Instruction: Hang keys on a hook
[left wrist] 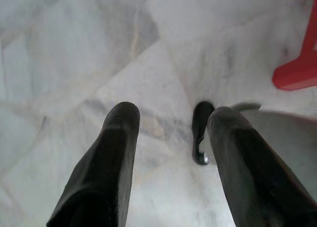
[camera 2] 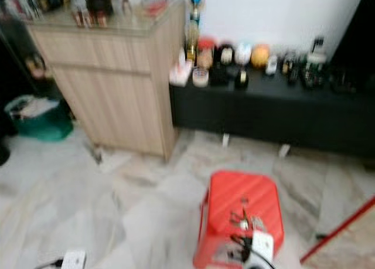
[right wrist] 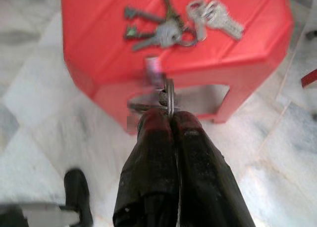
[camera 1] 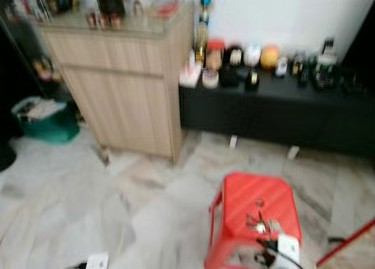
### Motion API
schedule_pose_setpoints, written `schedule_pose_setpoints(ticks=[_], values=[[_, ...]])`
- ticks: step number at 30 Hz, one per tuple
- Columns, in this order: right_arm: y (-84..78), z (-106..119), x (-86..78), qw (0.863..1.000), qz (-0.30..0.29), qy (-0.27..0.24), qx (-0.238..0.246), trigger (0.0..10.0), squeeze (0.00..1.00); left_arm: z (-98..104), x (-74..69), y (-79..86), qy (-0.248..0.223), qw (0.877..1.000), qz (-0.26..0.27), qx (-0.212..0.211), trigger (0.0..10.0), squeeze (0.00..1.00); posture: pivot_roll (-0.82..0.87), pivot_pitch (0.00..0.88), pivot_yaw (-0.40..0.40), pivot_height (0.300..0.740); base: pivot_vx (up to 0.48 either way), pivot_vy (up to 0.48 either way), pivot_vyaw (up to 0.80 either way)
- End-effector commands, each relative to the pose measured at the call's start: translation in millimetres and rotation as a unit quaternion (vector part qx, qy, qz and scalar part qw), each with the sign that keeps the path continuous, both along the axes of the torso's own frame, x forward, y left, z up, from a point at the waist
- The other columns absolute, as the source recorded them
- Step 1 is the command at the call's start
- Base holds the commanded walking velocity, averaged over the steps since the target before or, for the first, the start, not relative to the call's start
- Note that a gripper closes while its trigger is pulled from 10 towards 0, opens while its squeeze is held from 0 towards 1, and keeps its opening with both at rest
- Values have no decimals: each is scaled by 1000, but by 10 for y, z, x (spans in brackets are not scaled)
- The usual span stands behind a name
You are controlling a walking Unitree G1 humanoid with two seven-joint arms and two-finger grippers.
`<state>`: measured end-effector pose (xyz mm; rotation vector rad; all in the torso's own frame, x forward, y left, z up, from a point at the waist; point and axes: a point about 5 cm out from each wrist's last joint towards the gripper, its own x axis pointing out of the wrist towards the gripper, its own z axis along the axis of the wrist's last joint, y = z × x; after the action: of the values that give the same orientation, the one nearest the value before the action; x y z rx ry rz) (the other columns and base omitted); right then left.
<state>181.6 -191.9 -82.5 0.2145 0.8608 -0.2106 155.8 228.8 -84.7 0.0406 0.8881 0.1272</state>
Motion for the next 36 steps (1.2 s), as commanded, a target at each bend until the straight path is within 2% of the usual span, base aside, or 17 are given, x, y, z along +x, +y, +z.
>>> schedule_pose_setpoints(ticks=[1, 9, 18, 27, 32, 36], values=[[-68, -27, -72, 1000, -15, 13, -2, 10000, 0, 9, 25, -9, -4, 1000, -2, -4, 10000, 0, 65, 0, -26, 740, 0, 0, 0], [-164, -31, -104, 999, -28, 23, -4, 10000, 0, 29, 65, 4, -10, 1000, -1, -3, 10000, 0, 60, 0, -31, 740, 0, 0, 0], [-147, -51, -140, 999, -30, 30, -4, 10000, 0, 22, 55, -1, -7, 1000, 1, 2, 10000, 0, 60, 0, -39, 740, 0, -27, 0], [-156, -62, -160, 998, -47, 38, 5, 10000, 0, 9, 12, 35, 3, 1000, 3, 5, 10000, 0, 59, 0, -39, 740, 0, -455, 0], [-170, -64, -174, 998, -56, 34, 8, 10000, 0, -1, -25, 60, 9, 1000, 7, 6, 10000, 0, 58, 0, -36, 740, 0, -480, -784], [-166, -59, -167, 998, -55, 30, 7, 10000, 0, -7, -42, 66, 12, 1000, 6, 7, 10000, 0, 56, 0, -33, 740, 0, -480, 0]])
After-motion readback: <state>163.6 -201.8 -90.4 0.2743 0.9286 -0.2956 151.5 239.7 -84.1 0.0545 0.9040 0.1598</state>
